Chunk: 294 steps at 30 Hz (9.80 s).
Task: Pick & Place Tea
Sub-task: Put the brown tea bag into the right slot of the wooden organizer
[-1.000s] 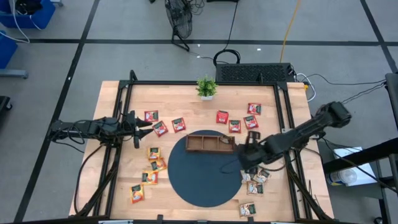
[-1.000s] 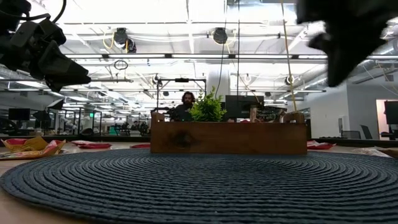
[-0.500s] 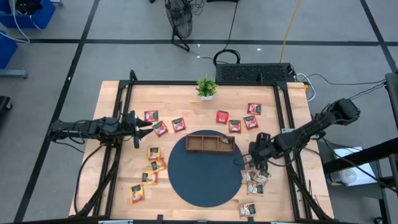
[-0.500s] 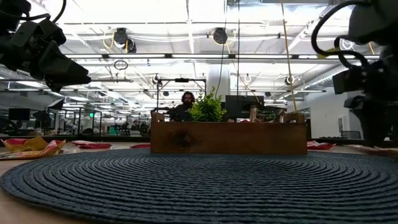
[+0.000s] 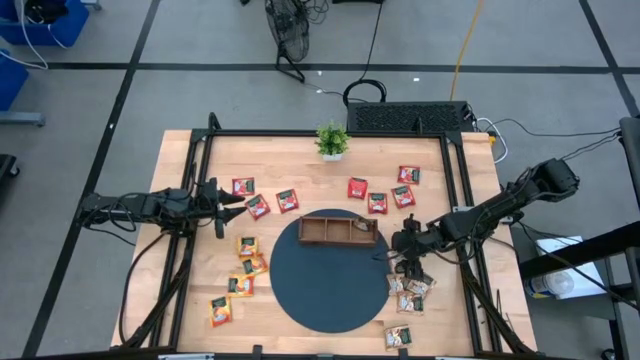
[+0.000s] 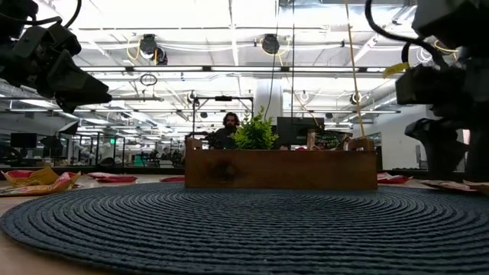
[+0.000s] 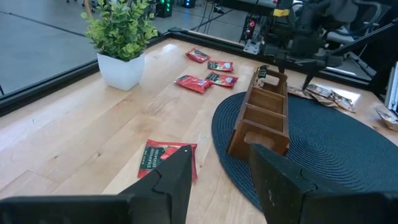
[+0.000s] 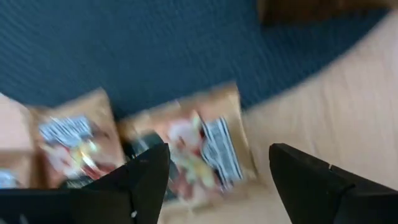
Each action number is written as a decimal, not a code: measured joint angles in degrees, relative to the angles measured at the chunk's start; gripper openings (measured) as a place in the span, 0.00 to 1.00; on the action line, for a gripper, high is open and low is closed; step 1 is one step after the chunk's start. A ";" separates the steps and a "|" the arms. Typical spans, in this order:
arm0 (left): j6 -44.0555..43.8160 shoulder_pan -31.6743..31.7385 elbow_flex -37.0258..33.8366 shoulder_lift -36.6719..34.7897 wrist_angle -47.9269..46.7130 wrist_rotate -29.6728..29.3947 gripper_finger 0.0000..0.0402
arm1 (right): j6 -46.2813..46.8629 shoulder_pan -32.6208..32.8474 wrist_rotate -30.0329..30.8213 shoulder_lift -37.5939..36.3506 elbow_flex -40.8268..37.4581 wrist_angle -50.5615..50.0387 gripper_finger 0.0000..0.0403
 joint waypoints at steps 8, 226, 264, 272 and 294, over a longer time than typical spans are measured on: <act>-0.01 0.00 0.00 0.00 0.00 0.00 0.40 | 2.03 0.53 -0.06 0.02 0.00 11.06 0.61; 0.00 0.00 0.00 0.00 -0.01 0.03 0.40 | -1.35 -9.01 -19.28 -8.11 -24.04 86.91 0.38; -0.01 0.00 0.00 -0.02 0.00 0.02 0.40 | 19.26 -13.67 5.99 -4.81 -4.73 -14.79 0.61; 0.00 0.00 -0.02 -0.02 0.00 0.02 0.40 | 24.07 -14.34 3.57 -4.55 -9.30 -13.34 0.57; 0.00 0.00 0.00 -0.02 0.00 0.02 0.40 | 17.45 -13.15 0.85 -10.81 -9.37 -8.31 0.03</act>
